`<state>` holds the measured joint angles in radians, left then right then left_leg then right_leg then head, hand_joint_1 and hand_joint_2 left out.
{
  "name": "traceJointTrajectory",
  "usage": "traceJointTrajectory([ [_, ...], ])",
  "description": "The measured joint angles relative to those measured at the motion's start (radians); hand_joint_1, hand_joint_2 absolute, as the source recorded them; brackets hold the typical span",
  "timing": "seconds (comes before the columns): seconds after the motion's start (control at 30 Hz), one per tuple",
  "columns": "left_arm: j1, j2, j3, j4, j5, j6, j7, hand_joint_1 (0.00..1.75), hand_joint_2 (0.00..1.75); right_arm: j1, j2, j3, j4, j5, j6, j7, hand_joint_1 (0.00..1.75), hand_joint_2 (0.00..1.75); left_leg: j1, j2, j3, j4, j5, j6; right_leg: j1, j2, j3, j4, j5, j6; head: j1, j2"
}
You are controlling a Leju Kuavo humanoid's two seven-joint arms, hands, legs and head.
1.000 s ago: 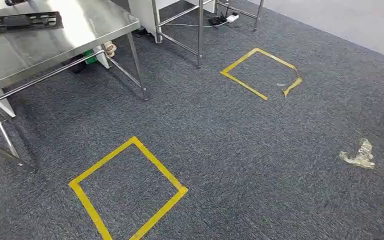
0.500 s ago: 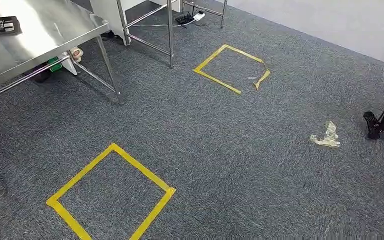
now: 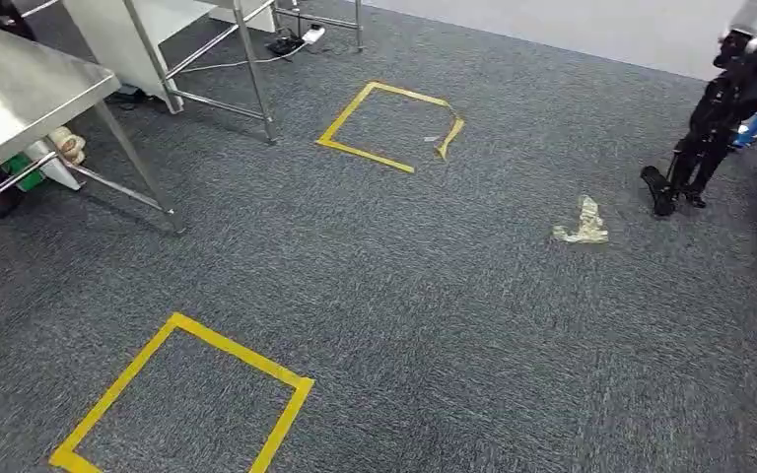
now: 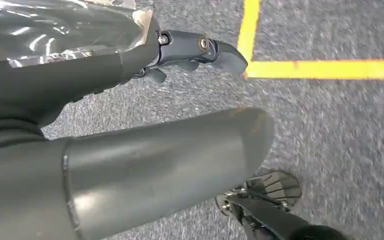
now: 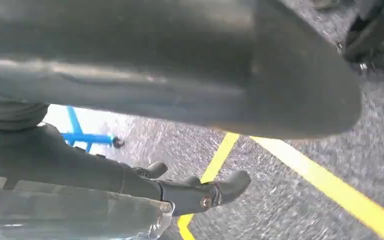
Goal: Take the parts from the cabinet and place them on the table.
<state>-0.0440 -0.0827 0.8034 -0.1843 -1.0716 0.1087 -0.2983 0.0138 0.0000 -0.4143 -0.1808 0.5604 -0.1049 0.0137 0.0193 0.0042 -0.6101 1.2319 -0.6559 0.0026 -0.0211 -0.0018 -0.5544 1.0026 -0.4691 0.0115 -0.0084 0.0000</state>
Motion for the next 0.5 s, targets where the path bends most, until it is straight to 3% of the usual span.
traceJointTrajectory([
  [0.03,0.0,-0.005,0.0,0.0,0.002,0.001,0.004,0.0,0.0,-0.001,0.0,0.0,0.0,0.0,0.0,0.0,0.0,0.0,0.0,-0.005,-0.036,0.068,-0.023,0.0,0.003,0.014,-0.002,0.001,0.0,0.0,-0.001,0.0],
  [0.07,-0.002,-0.008,-0.001,0.001,0.003,0.002,0.006,0.0,0.0,0.0,0.0,0.0,0.0,0.0,0.002,0.0,0.0,0.0,0.0,-0.006,-0.055,0.099,-0.02,0.0,0.006,0.029,-0.001,0.001,0.0,0.0,0.0,0.0],
  [0.1,-0.003,-0.012,-0.001,0.001,0.005,0.002,0.006,0.0,0.0,0.002,0.0,-0.001,0.001,0.0,0.002,0.0,0.0,0.0,0.001,-0.006,-0.051,0.08,0.006,0.001,0.006,0.042,0.001,0.002,0.0,0.0,0.0,0.0],
  [0.17,-0.007,-0.013,-0.002,0.0,0.005,0.003,0.006,0.0,0.0,0.001,0.0,-0.001,0.002,0.0,0.002,0.0,0.0,0.0,0.004,-0.016,0.011,-0.066,0.105,0.003,0.005,0.073,0.002,0.007,-0.001,0.001,0.0,0.0],
  [0.2,-0.008,-0.013,-0.002,0.0,0.006,0.003,0.006,0.0,0.0,0.001,0.0,-0.001,0.002,0.0,0.002,0.0,0.0,0.0,0.01,-0.052,0.05,-0.156,0.148,0.002,0.005,0.087,-0.001,0.013,-0.003,0.005,-0.001,0.0],
  [0.23,-0.009,-0.013,-0.002,0.001,0.006,0.003,0.007,0.0,0.0,0.0,0.0,-0.001,0.002,0.0,0.002,0.0,0.0,0.0,0.012,-0.096,0.057,-0.181,0.136,0.0,0.013,0.096,-0.008,0.024,-0.007,0.012,-0.001,0.0],
  [0.27,-0.012,-0.015,-0.003,0.001,0.007,0.003,0.006,0.0,0.0,0.0,-0.002,-0.001,0.002,0.001,0.002,0.0,0.0,0.0,0.008,-0.073,0.055,-0.181,0.14,0.008,0.015,0.106,-0.017,0.023,-0.007,0.017,0.002,0.0],
  [0.33,-0.015,-0.016,-0.003,0.001,0.014,0.002,0.005,0.0,0.0,0.004,-0.002,-0.001,0.002,0.004,0.004,-0.003,0.0,0.0,-0.002,-0.057,0.055,-0.181,0.141,0.023,0.007,0.123,-0.029,0.014,0.0,0.031,0.0,0.0],
  [0.37,-0.017,-0.016,-0.003,0.001,0.015,0.005,0.004,0.0,0.0,0.005,-0.002,-0.001,0.003,0.008,0.009,-0.009,0.0,0.0,0.002,-0.045,0.056,-0.189,0.147,0.033,0.012,0.131,-0.03,0.015,0.0,0.039,0.002,0.0],
  [0.43,-0.017,-0.013,-0.002,0.001,0.017,0.006,0.003,0.0,0.0,0.004,-0.002,-0.001,0.004,0.012,0.015,-0.014,0.0,0.0,0.001,-0.025,0.061,-0.2,0.153,0.05,0.011,0.057,-0.051,0.066,-0.028,0.032,0.005,0.0],
  [0.47,-0.017,-0.012,-0.002,0.001,0.018,0.007,0.003,0.0,0.0,0.0,-0.003,-0.001,0.004,0.014,0.018,-0.016,0.0,0.0,-0.002,-0.007,0.06,-0.2,0.153,0.052,0.011,0.028,-0.096,0.153,-0.07,0.027,0.01,0.0],
  [0.5,-0.016,-0.01,-0.002,0.001,0.018,0.006,0.003,0.0,0.0,-0.002,-0.003,-0.001,0.004,0.015,0.018,-0.017,0.0,0.0,-0.004,0.006,0.059,-0.2,0.153,0.052,0.01,0.019,-0.136,0.231,-0.102,0.025,0.011,0.0],
])
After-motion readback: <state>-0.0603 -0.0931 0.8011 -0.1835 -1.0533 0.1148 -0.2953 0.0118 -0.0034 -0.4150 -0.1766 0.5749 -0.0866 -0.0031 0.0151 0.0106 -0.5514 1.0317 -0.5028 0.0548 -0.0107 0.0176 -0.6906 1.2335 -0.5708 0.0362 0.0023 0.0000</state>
